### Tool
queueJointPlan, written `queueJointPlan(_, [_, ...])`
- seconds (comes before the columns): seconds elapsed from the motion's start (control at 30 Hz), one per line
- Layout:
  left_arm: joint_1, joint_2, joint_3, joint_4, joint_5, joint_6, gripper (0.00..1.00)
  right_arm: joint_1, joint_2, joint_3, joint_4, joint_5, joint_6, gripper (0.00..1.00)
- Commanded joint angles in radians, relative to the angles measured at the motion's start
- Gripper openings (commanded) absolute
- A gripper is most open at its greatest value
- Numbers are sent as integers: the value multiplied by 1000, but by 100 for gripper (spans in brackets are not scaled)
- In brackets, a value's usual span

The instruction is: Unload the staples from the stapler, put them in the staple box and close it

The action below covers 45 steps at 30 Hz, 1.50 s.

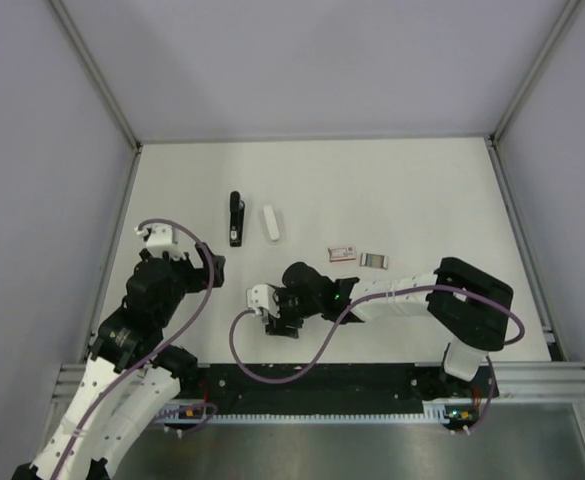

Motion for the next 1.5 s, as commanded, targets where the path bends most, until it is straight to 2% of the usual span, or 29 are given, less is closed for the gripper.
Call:
queueJointPlan(0.0, [3, -7, 29, -35, -8, 8, 99, 12, 40, -3, 139, -64, -137, 63])
queueJointPlan(0.3, [3, -25, -12, -1, 41, 31, 99, 12, 119, 64, 108, -95, -176, 58])
queueJointPlan(0.6, [3, -30, -14, 5, 52, 39, 99, -9, 172, 87, 147, -96, -131, 53])
queueJointPlan(1.17, [3, -22, -18, 8, 53, 39, 99, -58, 178, 101, 71, -176, -108, 48])
queueJointPlan(1.47, [3, -20, -18, 8, 56, 39, 99, -81, 204, 112, 84, -201, -90, 46])
